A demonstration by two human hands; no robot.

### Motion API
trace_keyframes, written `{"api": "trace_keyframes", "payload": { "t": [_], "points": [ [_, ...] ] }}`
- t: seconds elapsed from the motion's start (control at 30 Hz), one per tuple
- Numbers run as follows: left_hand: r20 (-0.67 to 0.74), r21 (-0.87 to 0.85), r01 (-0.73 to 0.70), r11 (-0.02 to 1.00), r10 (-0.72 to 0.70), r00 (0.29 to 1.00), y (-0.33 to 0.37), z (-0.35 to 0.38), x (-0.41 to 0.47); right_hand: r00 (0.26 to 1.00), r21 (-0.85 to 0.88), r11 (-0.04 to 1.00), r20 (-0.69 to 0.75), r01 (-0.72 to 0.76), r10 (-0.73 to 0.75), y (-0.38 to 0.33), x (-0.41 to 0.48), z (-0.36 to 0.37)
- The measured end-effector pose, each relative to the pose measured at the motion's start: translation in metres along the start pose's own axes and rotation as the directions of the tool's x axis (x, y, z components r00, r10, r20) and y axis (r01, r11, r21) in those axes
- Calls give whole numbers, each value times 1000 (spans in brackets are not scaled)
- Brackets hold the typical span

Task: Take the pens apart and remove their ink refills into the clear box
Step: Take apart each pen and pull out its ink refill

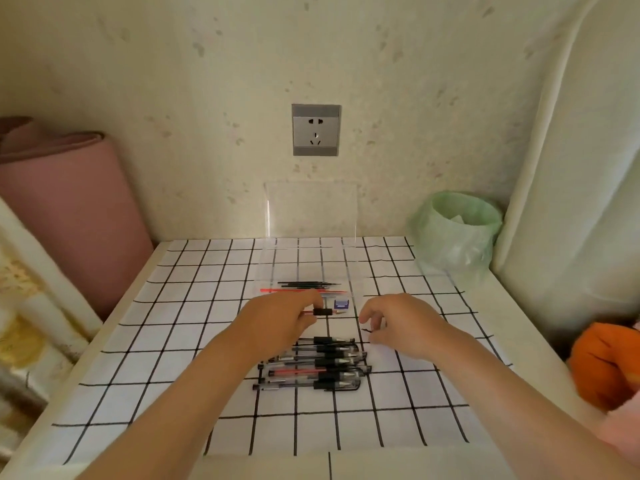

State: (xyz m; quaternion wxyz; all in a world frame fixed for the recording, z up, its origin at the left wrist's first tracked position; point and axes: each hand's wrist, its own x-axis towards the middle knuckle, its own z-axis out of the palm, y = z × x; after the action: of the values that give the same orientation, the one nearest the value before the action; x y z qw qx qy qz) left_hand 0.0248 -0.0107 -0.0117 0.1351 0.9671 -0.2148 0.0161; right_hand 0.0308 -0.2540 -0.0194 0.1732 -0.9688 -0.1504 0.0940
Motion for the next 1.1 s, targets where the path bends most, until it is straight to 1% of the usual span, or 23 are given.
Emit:
{"api": "trace_keyframes", "payload": {
  "t": [0.07,0.13,0.23,0.3,0.37,0.4,0.53,0.7,0.83,1.0,1.1],
  "points": [
    [1,-4,1,1000,-1,1000,2,1,2,1000,-10,1000,-7,8,-8,0,-1,-1],
    [-8,-8,-4,1000,4,1000,4,3,2,999,-57,998,-35,21,-23,-3,-3,-3],
    [-27,-30,-7,1000,6,1000,7,3,1,980,-111,991,-176,77,-95,-14,-4,-10],
    [-45,-55,-13,998,10,999,9,1,0,960,-61,989,-239,137,-148,-23,-3,-12],
    [-64,-87,-15,996,9,998,10,-2,0,952,-16,979,-233,203,-201,-33,0,-11],
    [-71,-98,-14,995,7,997,9,-4,1,950,-30,973,-215,227,-229,-37,2,-11],
    [-82,-118,-6,993,-4,997,2,-10,-1,933,-252,934,-191,254,-305,-45,13,-8],
    [-129,-130,20,991,-37,991,-7,-15,-4,928,-346,903,-174,255,-329,-57,24,-6],
    [-99,-137,53,989,-67,993,-14,-19,-5,924,-334,901,-167,277,-345,-62,32,-7],
    [-60,-124,51,991,-59,996,-23,-23,-7,909,-292,902,-176,318,-378,-67,35,-2],
    [-29,-132,52,990,-56,998,-23,-22,-7,907,-275,909,-195,314,-373,-68,31,2]
  ]
}}
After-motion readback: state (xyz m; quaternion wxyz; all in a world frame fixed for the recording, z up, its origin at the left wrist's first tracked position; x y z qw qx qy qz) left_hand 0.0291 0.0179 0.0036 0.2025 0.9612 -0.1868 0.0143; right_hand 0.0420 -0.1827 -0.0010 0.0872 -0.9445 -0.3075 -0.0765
